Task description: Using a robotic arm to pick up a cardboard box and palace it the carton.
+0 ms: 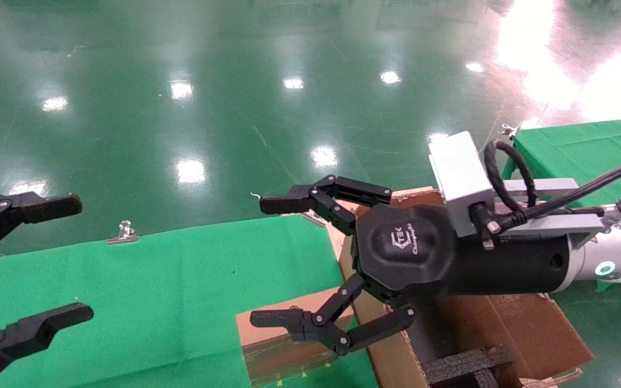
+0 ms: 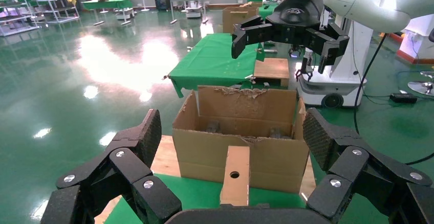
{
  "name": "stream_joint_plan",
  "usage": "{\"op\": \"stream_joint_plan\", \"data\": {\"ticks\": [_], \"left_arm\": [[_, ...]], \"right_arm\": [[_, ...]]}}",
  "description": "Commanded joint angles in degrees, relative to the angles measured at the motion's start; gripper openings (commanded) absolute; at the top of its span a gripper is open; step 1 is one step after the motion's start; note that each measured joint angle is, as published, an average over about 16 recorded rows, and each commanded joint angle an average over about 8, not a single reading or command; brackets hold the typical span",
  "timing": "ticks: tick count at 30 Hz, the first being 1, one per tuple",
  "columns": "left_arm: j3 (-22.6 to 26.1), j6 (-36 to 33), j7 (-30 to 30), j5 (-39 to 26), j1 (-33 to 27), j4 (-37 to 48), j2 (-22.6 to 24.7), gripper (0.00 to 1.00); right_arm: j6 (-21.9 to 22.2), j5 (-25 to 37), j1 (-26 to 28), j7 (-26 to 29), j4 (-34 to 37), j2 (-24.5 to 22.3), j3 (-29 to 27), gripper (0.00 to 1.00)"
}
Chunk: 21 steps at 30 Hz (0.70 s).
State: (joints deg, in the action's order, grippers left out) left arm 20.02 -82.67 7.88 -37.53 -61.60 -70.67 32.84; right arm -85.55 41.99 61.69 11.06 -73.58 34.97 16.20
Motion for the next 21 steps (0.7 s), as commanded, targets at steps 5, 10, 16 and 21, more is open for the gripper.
{"op": "stream_joint_plan", "data": {"ticks": [5, 10, 16, 21], "left_arm": [[0.0, 0.0, 0.0, 0.0, 0.0, 0.0, 0.0, 1.0], [0.0, 0.0, 0.0, 0.0, 0.0, 0.0, 0.0, 1.0], [0.0, 0.0, 0.0, 0.0, 0.0, 0.0, 0.0, 1.0], [0.0, 0.0, 0.0, 0.0, 0.0, 0.0, 0.0, 0.48]], "right_arm": [[0.0, 0.0, 0.0, 0.0, 0.0, 0.0, 0.0, 1.0], [0.0, 0.0, 0.0, 0.0, 0.0, 0.0, 0.0, 1.0], [0.0, 0.0, 0.0, 0.0, 0.0, 0.0, 0.0, 1.0], [0.0, 0.0, 0.0, 0.0, 0.0, 0.0, 0.0, 1.0]]}}
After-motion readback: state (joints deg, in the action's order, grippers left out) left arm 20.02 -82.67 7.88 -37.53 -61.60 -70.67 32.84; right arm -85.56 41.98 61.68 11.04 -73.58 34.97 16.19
